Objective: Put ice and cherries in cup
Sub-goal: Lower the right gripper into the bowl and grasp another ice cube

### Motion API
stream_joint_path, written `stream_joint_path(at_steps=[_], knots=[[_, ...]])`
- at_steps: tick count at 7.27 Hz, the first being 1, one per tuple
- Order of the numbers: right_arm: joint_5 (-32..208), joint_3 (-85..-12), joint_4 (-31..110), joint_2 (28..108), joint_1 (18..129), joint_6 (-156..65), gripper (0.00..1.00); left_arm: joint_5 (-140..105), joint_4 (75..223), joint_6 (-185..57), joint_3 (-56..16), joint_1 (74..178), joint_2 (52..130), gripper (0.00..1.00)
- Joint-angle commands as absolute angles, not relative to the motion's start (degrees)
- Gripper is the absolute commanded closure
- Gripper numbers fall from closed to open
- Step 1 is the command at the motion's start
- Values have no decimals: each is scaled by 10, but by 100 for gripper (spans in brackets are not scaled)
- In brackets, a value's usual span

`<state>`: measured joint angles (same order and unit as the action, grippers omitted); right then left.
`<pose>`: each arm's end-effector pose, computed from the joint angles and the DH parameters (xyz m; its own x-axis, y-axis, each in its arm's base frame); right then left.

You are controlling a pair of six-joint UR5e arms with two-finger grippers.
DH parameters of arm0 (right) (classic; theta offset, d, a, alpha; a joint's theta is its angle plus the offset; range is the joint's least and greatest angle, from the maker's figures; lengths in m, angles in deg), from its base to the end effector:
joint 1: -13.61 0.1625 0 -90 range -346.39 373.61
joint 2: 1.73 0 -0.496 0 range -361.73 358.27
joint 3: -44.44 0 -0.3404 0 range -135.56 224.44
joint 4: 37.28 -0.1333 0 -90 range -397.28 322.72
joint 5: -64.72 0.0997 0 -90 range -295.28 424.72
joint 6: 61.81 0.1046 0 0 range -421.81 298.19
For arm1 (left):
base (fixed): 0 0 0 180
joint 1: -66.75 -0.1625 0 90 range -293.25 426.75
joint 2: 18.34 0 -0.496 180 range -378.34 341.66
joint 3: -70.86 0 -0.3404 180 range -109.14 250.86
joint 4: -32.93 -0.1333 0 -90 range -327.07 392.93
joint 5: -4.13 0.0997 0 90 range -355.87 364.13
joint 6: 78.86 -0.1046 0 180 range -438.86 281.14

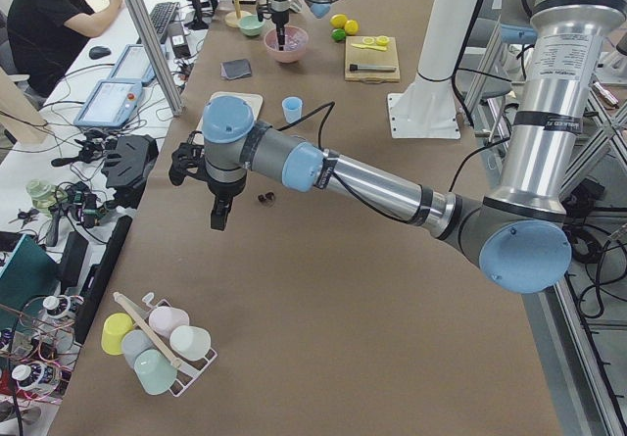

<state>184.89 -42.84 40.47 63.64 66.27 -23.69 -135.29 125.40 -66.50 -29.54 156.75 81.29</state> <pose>-0.3336 -0.5704 0.5052 0.7159 -0.1829 0.6738 0.0762 0.9798 0.1850 -0.0539 -0.5209 0.5596 0.6354 0.0862 -0.7673 0.1392 0.9647 0.2236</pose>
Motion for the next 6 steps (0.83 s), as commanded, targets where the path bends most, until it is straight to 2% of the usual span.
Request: stream_joint_path(at_steps=[1, 6], knots=[[1857, -444, 410, 643, 665, -233, 43, -1353, 1257, -659, -292, 1567, 813, 2], [1854, -482, 409, 681, 656, -232, 44, -1353, 1255, -659, -294, 1567, 812, 2]])
